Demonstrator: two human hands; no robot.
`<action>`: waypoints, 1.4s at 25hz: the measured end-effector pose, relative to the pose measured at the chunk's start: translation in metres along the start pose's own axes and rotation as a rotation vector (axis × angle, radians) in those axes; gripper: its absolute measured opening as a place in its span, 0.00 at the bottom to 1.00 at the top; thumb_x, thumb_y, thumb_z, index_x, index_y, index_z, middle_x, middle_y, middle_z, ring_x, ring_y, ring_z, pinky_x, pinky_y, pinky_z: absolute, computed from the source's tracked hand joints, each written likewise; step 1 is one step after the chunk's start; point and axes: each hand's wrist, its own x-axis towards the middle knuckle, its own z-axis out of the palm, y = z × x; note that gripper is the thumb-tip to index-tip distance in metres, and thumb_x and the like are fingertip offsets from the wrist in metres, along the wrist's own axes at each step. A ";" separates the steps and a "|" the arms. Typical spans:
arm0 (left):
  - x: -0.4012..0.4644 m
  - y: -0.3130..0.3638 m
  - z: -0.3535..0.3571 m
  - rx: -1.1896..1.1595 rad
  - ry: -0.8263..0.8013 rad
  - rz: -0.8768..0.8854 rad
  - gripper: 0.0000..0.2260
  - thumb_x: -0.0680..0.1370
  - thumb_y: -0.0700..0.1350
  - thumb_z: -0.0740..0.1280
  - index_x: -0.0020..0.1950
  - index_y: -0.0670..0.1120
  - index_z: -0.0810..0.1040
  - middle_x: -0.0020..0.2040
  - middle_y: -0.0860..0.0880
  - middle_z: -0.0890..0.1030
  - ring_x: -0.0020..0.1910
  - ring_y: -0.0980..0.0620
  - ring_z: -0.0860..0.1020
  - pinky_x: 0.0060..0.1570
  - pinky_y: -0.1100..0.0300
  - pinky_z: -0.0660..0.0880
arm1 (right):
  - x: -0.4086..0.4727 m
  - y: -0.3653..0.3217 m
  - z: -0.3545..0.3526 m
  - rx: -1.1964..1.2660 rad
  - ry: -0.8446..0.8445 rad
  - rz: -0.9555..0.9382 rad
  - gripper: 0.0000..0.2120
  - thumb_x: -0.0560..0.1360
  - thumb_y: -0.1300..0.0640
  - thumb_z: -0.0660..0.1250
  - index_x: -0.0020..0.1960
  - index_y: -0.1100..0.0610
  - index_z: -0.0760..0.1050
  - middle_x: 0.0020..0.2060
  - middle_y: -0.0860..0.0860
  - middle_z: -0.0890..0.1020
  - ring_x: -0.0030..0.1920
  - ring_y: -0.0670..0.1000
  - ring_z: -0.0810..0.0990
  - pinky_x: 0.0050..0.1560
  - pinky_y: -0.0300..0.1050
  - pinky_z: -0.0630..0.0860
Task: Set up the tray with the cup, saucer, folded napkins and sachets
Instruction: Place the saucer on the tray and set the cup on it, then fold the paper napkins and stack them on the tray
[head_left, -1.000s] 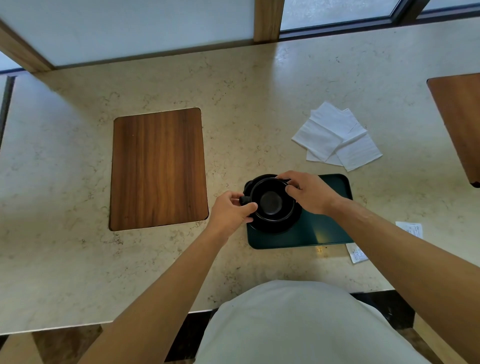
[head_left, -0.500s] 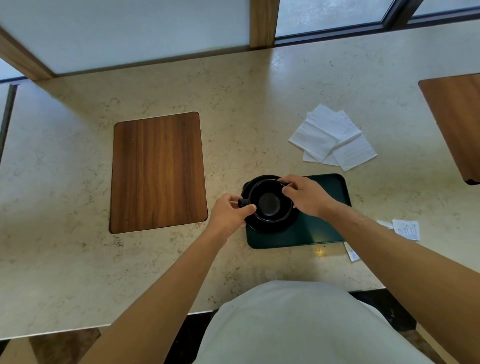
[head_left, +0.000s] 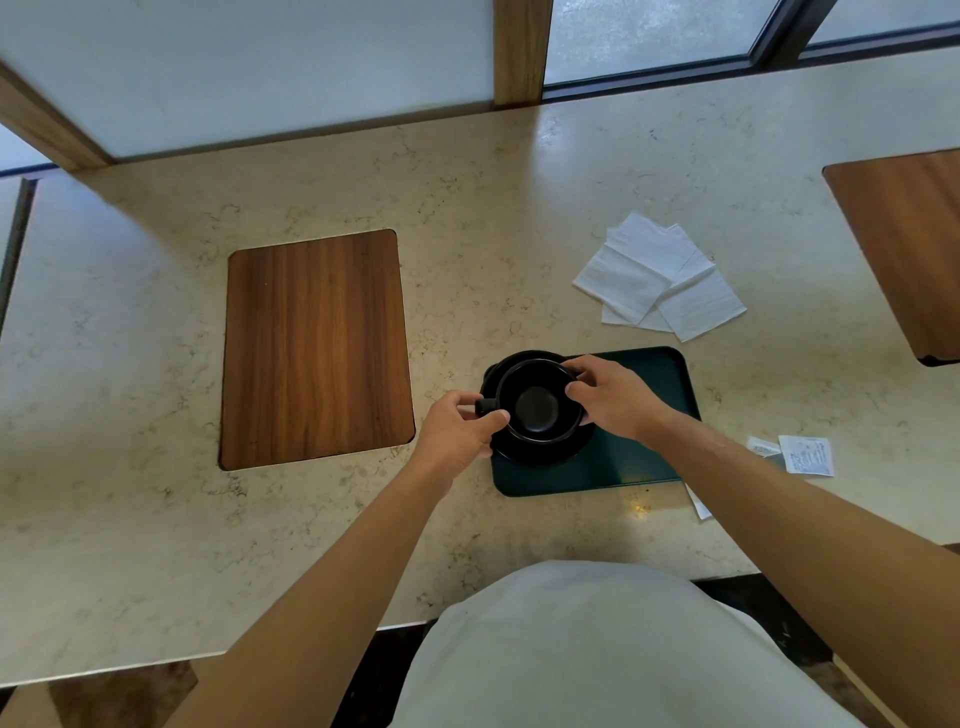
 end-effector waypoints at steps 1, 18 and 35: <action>0.000 0.000 0.000 0.000 -0.003 -0.001 0.17 0.77 0.44 0.75 0.63 0.45 0.75 0.54 0.44 0.83 0.51 0.47 0.84 0.46 0.54 0.84 | 0.000 0.002 0.001 0.004 -0.002 0.009 0.14 0.82 0.56 0.62 0.68 0.51 0.74 0.51 0.50 0.84 0.43 0.52 0.87 0.48 0.48 0.85; 0.007 0.015 -0.011 0.334 0.080 0.103 0.26 0.76 0.63 0.68 0.68 0.51 0.71 0.57 0.51 0.78 0.53 0.53 0.79 0.55 0.51 0.79 | -0.008 0.006 -0.005 0.110 0.102 0.009 0.17 0.82 0.52 0.63 0.69 0.54 0.75 0.55 0.51 0.83 0.50 0.49 0.84 0.52 0.46 0.83; 0.052 0.124 0.122 0.766 0.026 0.495 0.10 0.78 0.46 0.67 0.58 0.48 0.81 0.54 0.51 0.82 0.55 0.54 0.79 0.55 0.61 0.72 | 0.028 0.056 -0.112 0.153 0.205 0.032 0.10 0.79 0.56 0.64 0.58 0.50 0.79 0.51 0.47 0.83 0.38 0.43 0.85 0.45 0.42 0.82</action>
